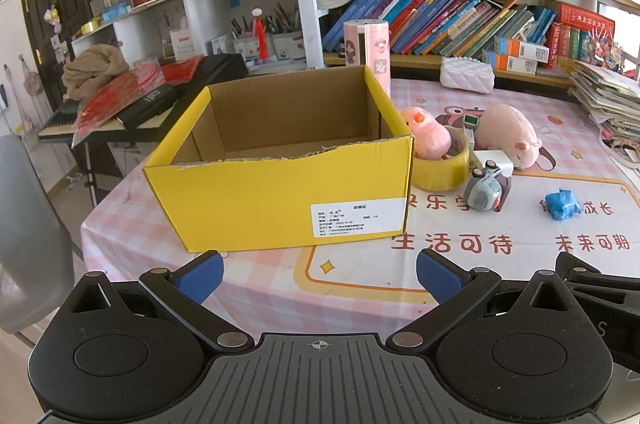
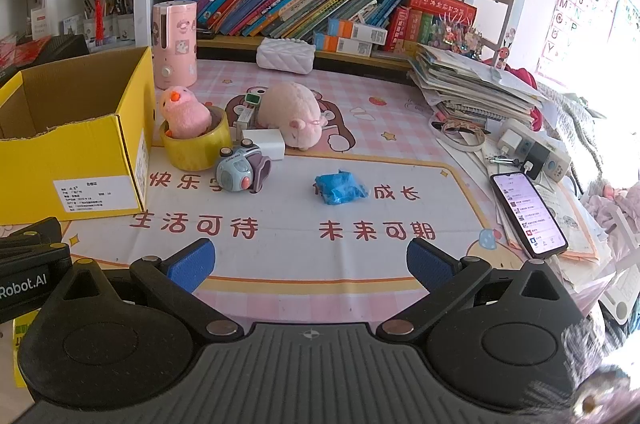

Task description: Organize objects

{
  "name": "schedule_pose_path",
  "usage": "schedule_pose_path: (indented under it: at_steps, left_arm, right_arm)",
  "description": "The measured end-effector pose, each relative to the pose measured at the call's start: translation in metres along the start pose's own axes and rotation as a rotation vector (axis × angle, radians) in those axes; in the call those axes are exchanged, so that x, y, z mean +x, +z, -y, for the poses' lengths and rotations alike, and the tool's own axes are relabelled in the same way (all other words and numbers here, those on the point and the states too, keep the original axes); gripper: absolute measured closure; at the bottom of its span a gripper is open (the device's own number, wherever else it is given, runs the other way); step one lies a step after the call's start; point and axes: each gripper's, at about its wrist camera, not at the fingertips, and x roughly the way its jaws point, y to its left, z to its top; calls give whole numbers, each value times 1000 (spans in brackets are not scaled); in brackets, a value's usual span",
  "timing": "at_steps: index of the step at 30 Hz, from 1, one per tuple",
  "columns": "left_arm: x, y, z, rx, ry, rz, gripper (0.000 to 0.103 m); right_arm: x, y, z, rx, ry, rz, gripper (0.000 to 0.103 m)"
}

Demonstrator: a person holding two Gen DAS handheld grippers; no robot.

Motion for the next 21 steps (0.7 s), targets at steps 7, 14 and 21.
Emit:
schedule_pose_path:
  at_steps: [7,14,21]
  left_arm:
    - [0,0,1,2,0,-2,0]
    - [-1,0,1,2,-1,-3,0]
    - [-2,0,2,3,1,-2,0]
  right_arm:
    - [0,0,0,0,0,0,0]
    - [0,0,-1,0,1,0,0]
    - [0,0,-1,-1,1,1,0]
